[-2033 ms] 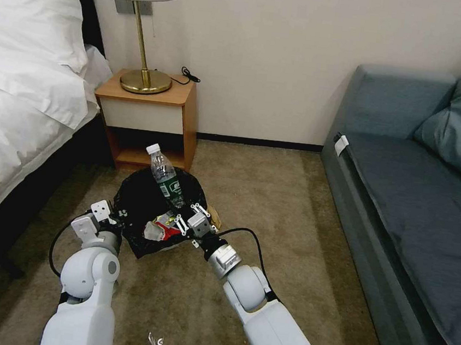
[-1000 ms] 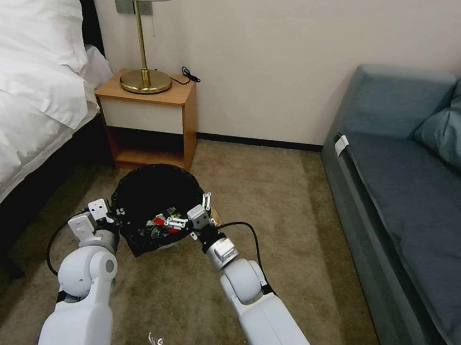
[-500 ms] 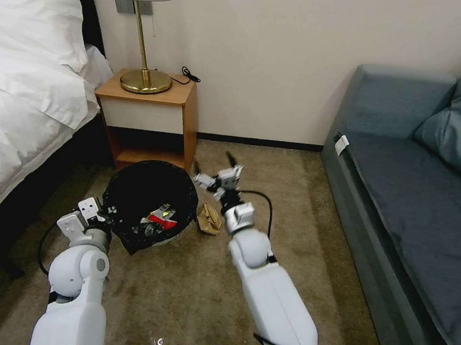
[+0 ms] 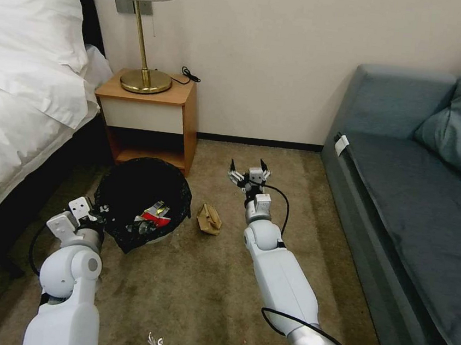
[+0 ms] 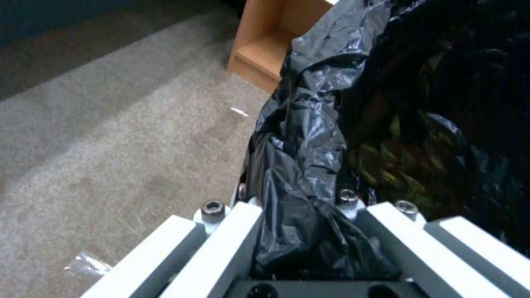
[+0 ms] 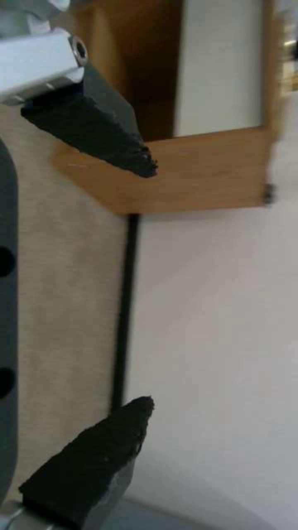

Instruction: Pick up the trash bin, then pick up the garbage on the floor and place it into the trash bin.

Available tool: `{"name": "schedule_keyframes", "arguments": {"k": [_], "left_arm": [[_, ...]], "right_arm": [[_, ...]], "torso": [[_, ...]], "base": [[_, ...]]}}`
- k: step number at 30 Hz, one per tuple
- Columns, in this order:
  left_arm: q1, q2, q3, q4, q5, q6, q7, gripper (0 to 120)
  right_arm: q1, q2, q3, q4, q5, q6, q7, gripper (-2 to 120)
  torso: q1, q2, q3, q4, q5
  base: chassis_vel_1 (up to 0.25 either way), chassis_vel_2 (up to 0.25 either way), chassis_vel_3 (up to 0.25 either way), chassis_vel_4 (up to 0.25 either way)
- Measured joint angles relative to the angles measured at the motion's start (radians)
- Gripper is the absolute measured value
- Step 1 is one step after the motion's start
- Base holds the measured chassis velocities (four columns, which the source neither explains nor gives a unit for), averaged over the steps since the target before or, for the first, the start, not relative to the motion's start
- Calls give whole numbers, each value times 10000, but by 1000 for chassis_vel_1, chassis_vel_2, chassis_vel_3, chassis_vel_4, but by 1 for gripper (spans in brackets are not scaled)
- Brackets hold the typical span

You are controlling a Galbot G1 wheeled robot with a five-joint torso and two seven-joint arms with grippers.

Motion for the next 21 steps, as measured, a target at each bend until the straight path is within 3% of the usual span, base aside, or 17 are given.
{"name": "schedule_keyframes", "arguments": {"k": [11, 21], "left_arm": [[14, -74, 63, -26, -22, -6, -4, 3], [-11, -374, 162, -38, 252, -98, -5, 3]], "right_arm": [[161, -3, -474, -939, 742, -842, -666, 100], [447, -11, 50, -3047, 556, -922, -2406, 100]], "torso": [[0, 0, 0, 2, 0], [0, 0, 0, -1, 1]], "base": [[0, 0, 0, 0], [0, 0, 0, 0]]}}
